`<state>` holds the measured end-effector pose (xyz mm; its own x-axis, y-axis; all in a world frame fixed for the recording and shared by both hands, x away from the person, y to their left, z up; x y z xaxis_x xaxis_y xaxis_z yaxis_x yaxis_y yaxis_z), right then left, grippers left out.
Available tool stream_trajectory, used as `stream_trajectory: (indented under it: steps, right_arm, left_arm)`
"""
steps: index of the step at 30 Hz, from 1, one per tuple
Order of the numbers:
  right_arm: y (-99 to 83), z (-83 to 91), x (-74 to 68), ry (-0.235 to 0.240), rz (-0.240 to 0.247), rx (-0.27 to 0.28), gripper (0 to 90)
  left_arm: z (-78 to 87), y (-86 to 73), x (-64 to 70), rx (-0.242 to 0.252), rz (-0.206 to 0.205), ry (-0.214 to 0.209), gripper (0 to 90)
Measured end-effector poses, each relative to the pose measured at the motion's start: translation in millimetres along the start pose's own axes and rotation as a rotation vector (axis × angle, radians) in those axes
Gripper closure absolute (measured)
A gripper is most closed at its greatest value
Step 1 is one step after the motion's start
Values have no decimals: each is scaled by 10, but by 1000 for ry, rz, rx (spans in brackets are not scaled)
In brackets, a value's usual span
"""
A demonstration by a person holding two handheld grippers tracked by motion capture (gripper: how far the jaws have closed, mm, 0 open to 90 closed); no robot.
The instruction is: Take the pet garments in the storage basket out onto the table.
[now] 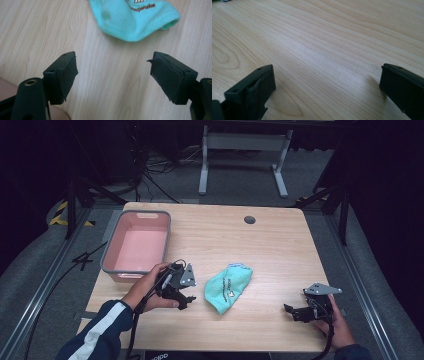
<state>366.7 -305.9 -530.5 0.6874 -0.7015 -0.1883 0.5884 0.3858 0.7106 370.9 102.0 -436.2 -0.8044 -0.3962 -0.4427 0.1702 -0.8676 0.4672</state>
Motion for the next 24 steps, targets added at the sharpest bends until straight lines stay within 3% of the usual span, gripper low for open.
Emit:
stream_trajectory:
  steps: [7,17,22,24]
  right_arm:
    - [0,0,-1,0,-1,0,6]
    - [0,0,0,0,0,0,6]
    - [-1,0,-1,0,-2,0,6]
    - [0,0,0,0,1,0,6]
  left_arm:
    - [75,-216,-19,-17,-6,24,216]
    - [192,-540,-51,-48,18,55,218]
    - [217,-747,-43,-72,11,72,214]
    - [239,-852,-49,-82,27,74,210]
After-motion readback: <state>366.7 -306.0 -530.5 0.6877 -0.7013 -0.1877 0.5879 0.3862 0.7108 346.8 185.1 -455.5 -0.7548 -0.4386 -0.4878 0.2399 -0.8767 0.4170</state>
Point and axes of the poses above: each handheld gripper's, and its own axes: z roughly backward along the jaws, y roughly out of its top, x roughly to its right, the point moved 6 cm from there along -z, roughly forward along the jaws, and after that the axes turned 15 degrees about y, right-handed, at the moved point
